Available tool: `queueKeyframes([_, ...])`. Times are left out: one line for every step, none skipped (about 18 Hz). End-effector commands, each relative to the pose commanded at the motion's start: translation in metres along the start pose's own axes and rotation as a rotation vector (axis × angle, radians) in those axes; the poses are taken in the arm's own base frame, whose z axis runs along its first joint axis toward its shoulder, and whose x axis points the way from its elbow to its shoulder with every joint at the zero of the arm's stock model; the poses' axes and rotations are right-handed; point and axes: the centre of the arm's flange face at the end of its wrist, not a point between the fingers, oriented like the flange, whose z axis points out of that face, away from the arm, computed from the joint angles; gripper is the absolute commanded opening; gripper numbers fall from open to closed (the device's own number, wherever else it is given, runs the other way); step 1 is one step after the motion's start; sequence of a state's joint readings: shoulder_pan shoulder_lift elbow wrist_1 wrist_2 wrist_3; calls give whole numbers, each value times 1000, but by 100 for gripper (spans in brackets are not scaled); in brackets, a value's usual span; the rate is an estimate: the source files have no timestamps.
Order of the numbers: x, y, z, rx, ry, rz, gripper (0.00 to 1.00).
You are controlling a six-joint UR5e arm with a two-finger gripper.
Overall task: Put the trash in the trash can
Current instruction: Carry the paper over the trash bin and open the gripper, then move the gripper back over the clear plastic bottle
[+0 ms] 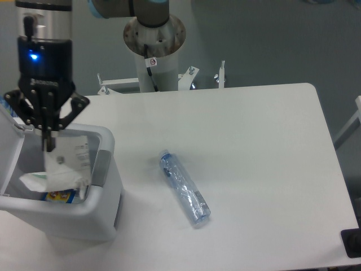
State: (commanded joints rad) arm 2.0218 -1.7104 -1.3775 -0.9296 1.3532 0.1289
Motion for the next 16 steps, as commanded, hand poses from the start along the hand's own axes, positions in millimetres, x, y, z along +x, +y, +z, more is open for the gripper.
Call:
queueKeyframes([1, 0, 1, 0, 8, -2, 49])
queueKeyframes([1, 3, 4, -7, 12, -2, 65])
queueKeyframes([-1, 5, 7, -13, 10, -3, 74])
queueKeyframes([-2, 7, 8, -18, 10, -5, 78])
queueKeyframes([-5, 9, 12, -25, 8, -9, 81])
queueKeyframes([-12, 9, 14, -28, 2, -18, 82])
queueKeyframes([-27, 8, 13, -25, -14, -38, 83])
queueKeyframes([-51, 7, 13, -22, -37, -67, 85])
queueKeyframes([-73, 9, 18, -29, -54, -94, 87])
queueKeyframes([-102, 11, 25, -38, -71, -129, 88])
queueKeyframes([-135, 13, 28, -42, -94, -171, 88])
queueKeyframes([-169, 17, 33, -45, -105, -213, 89])
queueKeyframes([-199, 22, 38, -48, -102, -250, 91])
queueKeyframes([-229, 30, 42, -53, -104, -288, 91])
queueKeyframes([-254, 38, 51, -68, -113, -318, 92])
queueKeyframes([-271, 45, 61, -84, -122, -337, 95])
